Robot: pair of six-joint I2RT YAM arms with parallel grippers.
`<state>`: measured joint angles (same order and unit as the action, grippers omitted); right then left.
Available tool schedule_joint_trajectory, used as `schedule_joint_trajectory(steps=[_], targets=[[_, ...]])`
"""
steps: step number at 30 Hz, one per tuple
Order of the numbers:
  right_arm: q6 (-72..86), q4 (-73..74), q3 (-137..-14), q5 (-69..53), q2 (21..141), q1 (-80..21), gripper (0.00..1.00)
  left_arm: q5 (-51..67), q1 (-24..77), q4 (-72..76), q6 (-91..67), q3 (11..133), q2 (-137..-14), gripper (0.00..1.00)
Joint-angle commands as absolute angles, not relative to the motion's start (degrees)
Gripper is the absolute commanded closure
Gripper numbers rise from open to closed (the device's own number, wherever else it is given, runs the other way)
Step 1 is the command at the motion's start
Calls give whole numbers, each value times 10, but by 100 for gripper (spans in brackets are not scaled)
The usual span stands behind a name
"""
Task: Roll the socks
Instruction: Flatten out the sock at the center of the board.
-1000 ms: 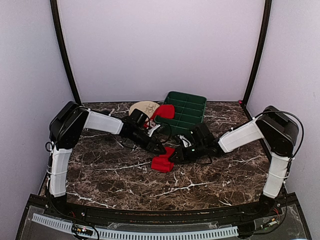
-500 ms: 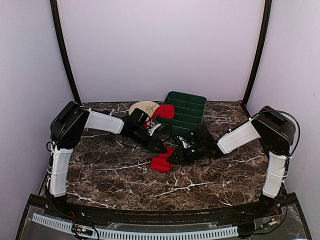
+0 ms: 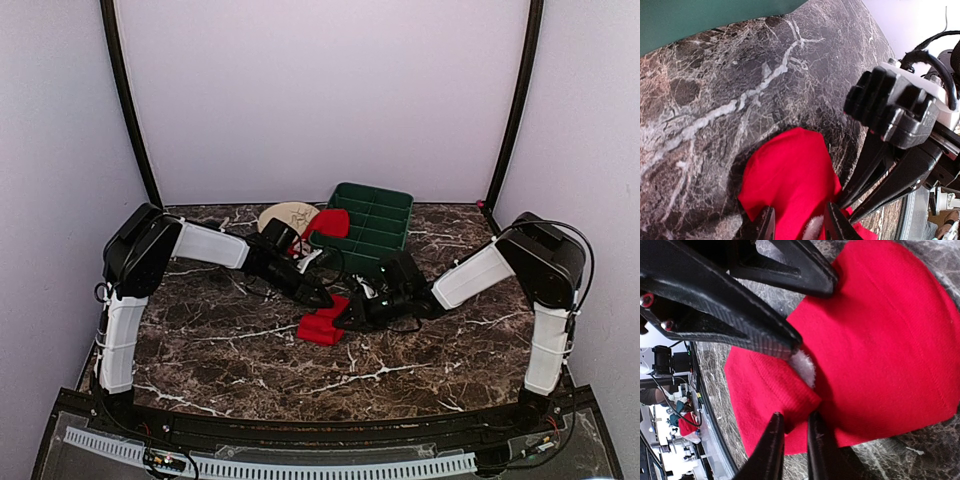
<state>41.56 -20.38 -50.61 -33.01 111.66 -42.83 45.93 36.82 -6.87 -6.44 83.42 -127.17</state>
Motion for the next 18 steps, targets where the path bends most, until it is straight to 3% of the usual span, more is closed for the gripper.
schedule_joint_trajectory(steps=[1, 8, 18], targets=[[415, -226, -511, -337, 1119, -425, 89, 469, 366, -74, -61, 841, -1270, 65], [397, -233, -508, -335, 1103, -425, 96, 463, 367, -79, -66, 843, -1254, 63], [332, -203, -511, -305, 1061, -434, 96, 450, 356, -67, -90, 826, -1213, 61]])
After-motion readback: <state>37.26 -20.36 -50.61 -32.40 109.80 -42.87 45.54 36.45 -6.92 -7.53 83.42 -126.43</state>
